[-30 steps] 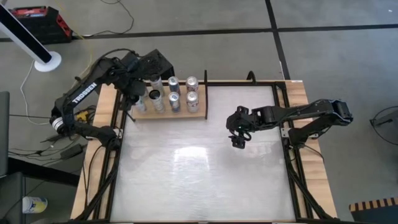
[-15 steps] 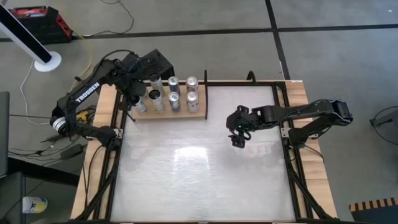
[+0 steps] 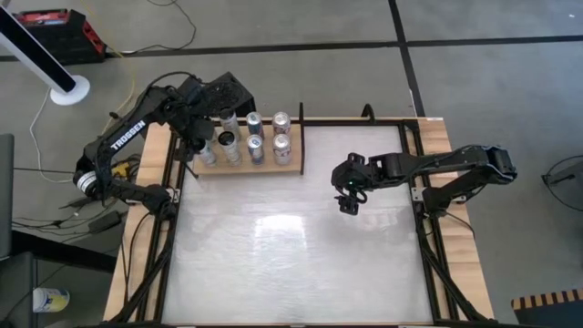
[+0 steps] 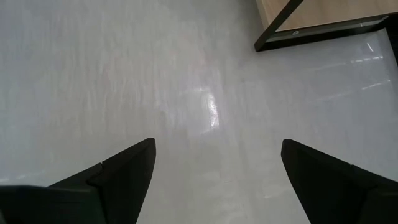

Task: Place canned beverage on shelf
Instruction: Put the red soda can on the shelf

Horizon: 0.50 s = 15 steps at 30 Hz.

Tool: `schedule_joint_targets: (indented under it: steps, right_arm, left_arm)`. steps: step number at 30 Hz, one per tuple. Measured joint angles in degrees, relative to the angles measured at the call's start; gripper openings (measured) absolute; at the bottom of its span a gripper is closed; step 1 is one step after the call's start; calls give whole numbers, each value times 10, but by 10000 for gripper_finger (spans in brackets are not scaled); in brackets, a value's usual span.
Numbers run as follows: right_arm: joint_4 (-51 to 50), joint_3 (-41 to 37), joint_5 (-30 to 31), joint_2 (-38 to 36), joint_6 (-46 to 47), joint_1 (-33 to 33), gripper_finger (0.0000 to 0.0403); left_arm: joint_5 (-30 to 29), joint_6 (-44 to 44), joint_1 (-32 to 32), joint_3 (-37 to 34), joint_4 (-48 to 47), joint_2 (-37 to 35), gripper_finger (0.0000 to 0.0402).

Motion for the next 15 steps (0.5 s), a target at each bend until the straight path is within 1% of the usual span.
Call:
schedule_joint_targets:
  steps: [7,10,15]
  right_arm:
    - [0,0,0,0,0,0,373]
    - [0,0,0,0,0,0,373]
    - [0,0,0,0,2,0,373]
  left_arm:
    - [0,-30,0,1,2,0,283]
    - [0,-35,0,1,2,0,286]
    - [-3,-35,0,1,2,0,280]
